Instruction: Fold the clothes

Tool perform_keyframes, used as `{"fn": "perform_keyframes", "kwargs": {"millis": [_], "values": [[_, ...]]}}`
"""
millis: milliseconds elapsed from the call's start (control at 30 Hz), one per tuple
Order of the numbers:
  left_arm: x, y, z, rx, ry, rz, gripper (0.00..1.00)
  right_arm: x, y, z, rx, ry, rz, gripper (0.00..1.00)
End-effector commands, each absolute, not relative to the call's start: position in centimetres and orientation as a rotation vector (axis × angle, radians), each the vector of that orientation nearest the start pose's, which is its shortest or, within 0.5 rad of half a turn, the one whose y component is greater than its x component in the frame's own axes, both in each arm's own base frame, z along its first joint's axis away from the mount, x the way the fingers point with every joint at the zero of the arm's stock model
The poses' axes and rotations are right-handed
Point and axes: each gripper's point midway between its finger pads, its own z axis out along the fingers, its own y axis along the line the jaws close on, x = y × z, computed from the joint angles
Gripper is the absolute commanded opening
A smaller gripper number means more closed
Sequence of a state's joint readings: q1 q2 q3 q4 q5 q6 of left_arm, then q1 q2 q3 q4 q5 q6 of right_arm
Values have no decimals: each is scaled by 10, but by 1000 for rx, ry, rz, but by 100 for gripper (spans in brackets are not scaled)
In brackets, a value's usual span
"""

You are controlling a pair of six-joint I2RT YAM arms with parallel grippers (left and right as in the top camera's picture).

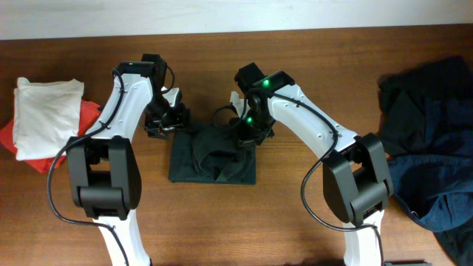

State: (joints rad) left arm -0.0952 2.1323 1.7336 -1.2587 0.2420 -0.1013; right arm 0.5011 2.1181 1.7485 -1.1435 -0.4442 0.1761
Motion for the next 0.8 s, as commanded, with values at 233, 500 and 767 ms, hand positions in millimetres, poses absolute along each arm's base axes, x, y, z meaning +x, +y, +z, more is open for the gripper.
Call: {"fn": "perform_keyframes", "kwargs": {"millis": [233,500,767], "values": [[346,-73,5,-35,3333,-370,70,341,231,89,-515,3101,998,25],[349,-73,5,-33,3323,-371,70,310,272,73,-685,3147,775,58],[349,-73,5,-33,3323,-371,70,326,275,50,-559,3112,714,56]]}}
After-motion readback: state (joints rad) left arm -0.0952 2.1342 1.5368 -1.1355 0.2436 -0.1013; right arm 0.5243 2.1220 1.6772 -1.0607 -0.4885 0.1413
